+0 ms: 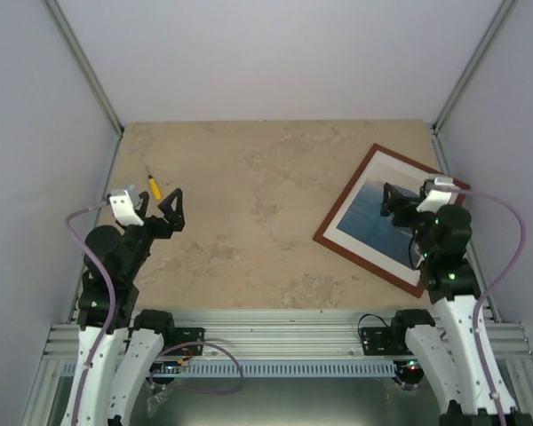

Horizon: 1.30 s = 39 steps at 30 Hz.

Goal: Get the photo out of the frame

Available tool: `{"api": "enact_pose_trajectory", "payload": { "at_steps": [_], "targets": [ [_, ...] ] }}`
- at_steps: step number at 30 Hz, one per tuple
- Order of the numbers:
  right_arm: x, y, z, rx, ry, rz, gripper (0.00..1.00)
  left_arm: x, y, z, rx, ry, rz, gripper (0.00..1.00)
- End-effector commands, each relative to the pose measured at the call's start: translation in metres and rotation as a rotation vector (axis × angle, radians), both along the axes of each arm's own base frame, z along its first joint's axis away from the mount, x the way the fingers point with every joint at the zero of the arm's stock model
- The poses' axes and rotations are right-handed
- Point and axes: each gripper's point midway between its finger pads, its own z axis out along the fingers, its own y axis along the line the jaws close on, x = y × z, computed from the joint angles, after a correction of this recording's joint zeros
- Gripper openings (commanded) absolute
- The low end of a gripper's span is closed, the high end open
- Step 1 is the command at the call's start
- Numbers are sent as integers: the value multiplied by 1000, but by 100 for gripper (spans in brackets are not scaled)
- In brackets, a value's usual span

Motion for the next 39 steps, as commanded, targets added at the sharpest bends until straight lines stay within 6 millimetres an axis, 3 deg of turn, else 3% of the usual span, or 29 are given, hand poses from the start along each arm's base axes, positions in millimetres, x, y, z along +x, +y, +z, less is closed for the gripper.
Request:
{"api": "enact_pose_trajectory", "payload": {
  "at_steps": [1, 10, 16, 23, 31, 39],
  "targets": [
    [19, 11, -2, 12, 59, 62, 98, 7, -8, 4, -2, 26, -45, 99],
    [78, 31, -45, -17, 235, 69, 98, 22, -14, -22, 9, 127, -70, 99],
    [120, 40, -107, -96, 393, -20, 98, 26, -17, -35, 13, 170, -83, 99],
    [157, 59, -153, -156, 464, -64, 95, 28, -16, -42, 17, 195, -76, 99],
    [189, 69, -195, -186, 531, -86, 81, 28, -16, -42, 19, 196, -79, 99],
    [200, 70, -228, -195, 590, -111, 73, 29, -17, -44, 20, 201, -81, 99]
  ]
}}
